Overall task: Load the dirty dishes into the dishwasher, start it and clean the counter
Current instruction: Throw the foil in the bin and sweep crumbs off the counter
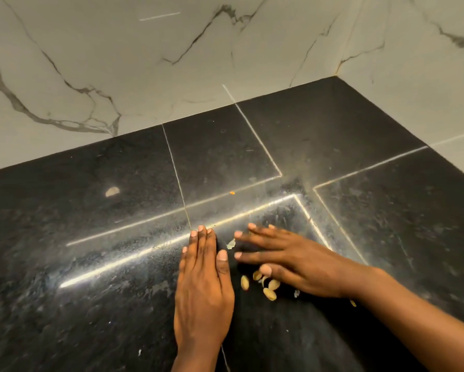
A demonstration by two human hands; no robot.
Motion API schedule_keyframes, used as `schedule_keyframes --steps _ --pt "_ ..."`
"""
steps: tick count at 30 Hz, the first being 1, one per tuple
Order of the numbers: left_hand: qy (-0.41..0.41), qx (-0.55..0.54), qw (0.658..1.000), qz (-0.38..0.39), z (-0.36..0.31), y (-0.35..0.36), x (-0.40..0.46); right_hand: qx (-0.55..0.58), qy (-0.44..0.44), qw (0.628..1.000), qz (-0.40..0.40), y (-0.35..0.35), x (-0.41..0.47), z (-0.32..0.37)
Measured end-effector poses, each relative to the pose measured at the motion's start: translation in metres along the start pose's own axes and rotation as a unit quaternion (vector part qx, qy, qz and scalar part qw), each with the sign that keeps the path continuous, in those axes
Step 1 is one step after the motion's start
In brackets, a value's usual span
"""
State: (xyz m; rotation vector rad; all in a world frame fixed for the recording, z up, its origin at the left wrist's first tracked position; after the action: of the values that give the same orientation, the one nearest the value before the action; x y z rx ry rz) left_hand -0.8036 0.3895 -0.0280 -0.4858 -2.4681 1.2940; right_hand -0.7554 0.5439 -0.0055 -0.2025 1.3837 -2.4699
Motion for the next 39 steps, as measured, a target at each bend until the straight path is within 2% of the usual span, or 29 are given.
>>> schedule_keyframes --steps 2,4,7,9,13,15,17,19,21,23,25,26,28,30,32,34,37,39 --pt "0.008 0.004 1.0 -0.003 0.0 0.001 0.001 0.051 0.039 0.996 -0.062 -0.017 0.013 -0.016" --pt "0.01 0.001 1.0 -0.012 0.001 0.001 0.003 0.032 0.081 0.991 -0.098 -0.022 0.035 -0.034" --pt "0.02 0.01 1.0 -0.009 -0.002 0.001 0.003 -0.115 0.086 0.988 -0.063 0.004 0.06 -0.038" --pt "0.045 0.044 0.998 0.01 -0.004 0.005 0.002 -0.152 0.076 0.985 -0.043 0.02 0.053 -0.026" --pt "0.114 0.074 0.99 0.05 -0.01 0.013 -0.003 -0.08 0.083 0.993 -0.04 0.038 -0.004 0.019" --pt "0.174 0.021 0.981 0.081 -0.018 0.017 -0.012 -0.055 0.085 0.994 -0.037 0.042 -0.041 0.041" --pt "0.23 -0.069 0.962 0.131 -0.029 0.018 -0.022 0.023 0.111 0.99 -0.084 0.027 -0.077 0.049" --pt "0.225 -0.15 0.951 0.149 -0.03 0.015 -0.021 0.1 0.16 0.964 -0.189 0.005 -0.113 0.036" --pt "0.187 -0.129 0.968 0.107 -0.021 0.013 -0.009 0.038 0.249 0.936 -0.244 -0.003 -0.146 0.005" --pt "0.164 -0.01 0.982 0.091 -0.019 0.02 -0.004 -0.068 0.38 0.899 -0.206 0.01 -0.164 -0.024" --pt "0.192 0.06 0.974 0.101 -0.033 0.032 -0.02 -0.13 0.451 0.866 -0.174 0.032 -0.163 -0.028" --pt "0.218 0.055 0.968 0.113 -0.047 0.037 -0.038 -0.141 0.445 0.867 -0.176 0.041 -0.157 -0.014" --pt "0.263 -0.013 0.953 0.149 -0.069 0.043 -0.077 -0.117 0.383 0.894 -0.201 0.057 -0.138 0.03" --pt "0.252 -0.107 0.947 0.169 -0.073 0.04 -0.097 -0.032 0.342 0.918 -0.196 0.074 -0.132 0.064" --pt "0.197 -0.165 0.956 0.141 -0.066 0.034 -0.089 0.054 0.346 0.903 -0.249 0.063 -0.139 0.065" --pt "0.153 -0.147 0.971 0.11 -0.056 0.032 -0.076 0.039 0.36 0.884 -0.294 0.041 -0.14 0.044" --pt "0.134 -0.147 0.975 0.097 -0.056 0.028 -0.078 0.002 0.356 0.902 -0.245 0.026 -0.111 0.011" --pt "0.082 -0.27 0.958 0.047 -0.056 0.011 -0.098 -0.055 0.345 0.919 -0.18 0.037 -0.085 0.005"
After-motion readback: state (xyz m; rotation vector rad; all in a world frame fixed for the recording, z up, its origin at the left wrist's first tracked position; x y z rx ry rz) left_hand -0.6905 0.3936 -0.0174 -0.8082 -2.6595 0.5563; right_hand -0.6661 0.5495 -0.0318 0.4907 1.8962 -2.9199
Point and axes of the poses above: each hand's wrist, its own x-axis towards the middle knuckle, its own y-axis out of the palm, z = x × y, the point moved 7 cm from there along x, towards the middle knuckle, and after that the axes turned 4 degrees about y, right-handed, at the moved point
